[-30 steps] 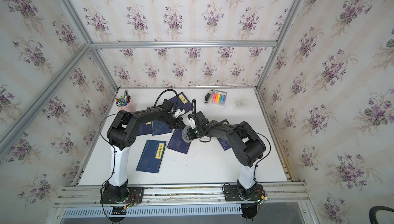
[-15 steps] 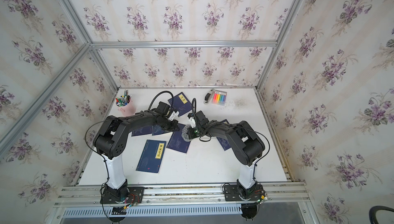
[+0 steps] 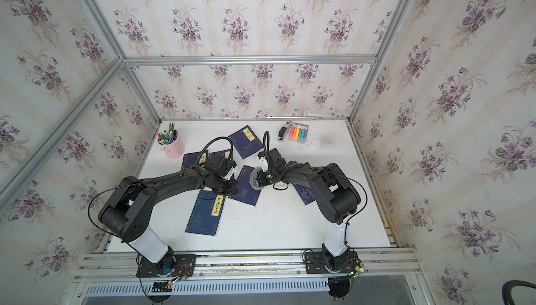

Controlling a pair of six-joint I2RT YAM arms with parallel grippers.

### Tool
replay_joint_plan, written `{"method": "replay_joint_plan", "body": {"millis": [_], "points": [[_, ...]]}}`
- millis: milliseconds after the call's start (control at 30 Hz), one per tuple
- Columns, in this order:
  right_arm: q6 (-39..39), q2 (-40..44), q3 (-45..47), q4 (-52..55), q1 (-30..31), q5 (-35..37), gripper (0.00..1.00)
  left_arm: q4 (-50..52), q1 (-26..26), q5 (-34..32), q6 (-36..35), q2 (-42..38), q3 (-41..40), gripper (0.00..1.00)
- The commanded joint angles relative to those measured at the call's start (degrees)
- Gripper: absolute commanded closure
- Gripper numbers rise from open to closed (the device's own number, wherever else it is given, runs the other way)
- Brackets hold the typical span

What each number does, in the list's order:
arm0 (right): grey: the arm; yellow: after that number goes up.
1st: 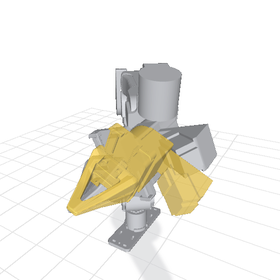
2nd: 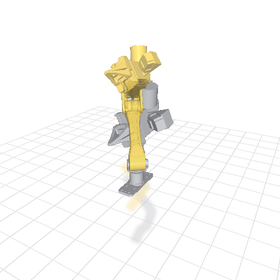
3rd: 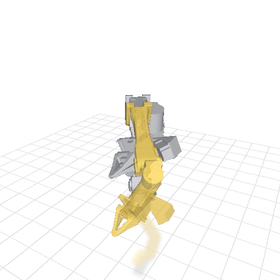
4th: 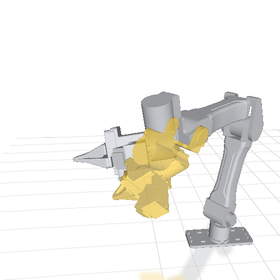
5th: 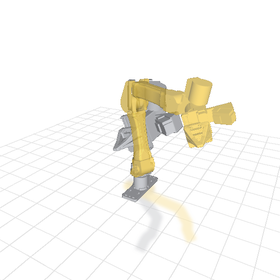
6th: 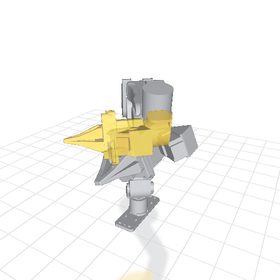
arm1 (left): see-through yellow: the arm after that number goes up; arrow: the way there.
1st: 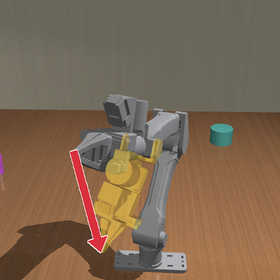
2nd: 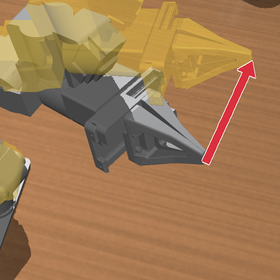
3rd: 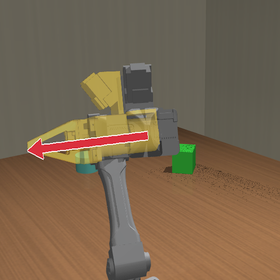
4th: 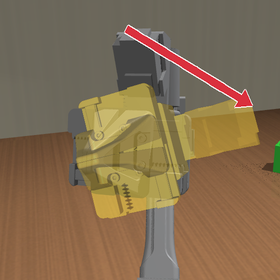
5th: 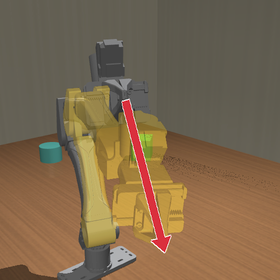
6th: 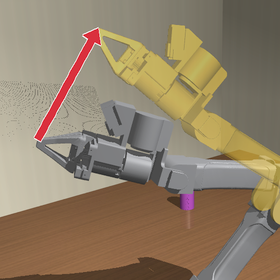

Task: Wipe the cover of the book
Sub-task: Wipe the dirt from the cover of the book.

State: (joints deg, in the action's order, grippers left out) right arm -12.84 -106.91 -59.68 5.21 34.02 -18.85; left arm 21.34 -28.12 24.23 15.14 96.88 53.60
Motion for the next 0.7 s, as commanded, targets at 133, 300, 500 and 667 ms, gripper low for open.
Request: {"method": "replay_joint_plan", "body": {"millis": [133,300,500,667], "points": [[-0.9,0.3,1.0,1.6,-1.1,3.1,1.00,-0.5,0.0,-5.0,0.7,5.5,2.4,1.00],[-1.0,1.7,1.9,1.6,-1.3,3.1,1.00,-0.6,-0.2,-6.8,0.2,7.6,3.3,1.00],[-1.9,3.6,1.5,1.0,-0.1,2.2,1.00,0.9,-1.6,-10.6,0.0,8.9,3.9,1.00],[-3.9,2.3,1.5,0.9,5.3,1.7,1.00,1.2,-1.6,-10.4,0.5,10.5,4.2,1.00]]}}
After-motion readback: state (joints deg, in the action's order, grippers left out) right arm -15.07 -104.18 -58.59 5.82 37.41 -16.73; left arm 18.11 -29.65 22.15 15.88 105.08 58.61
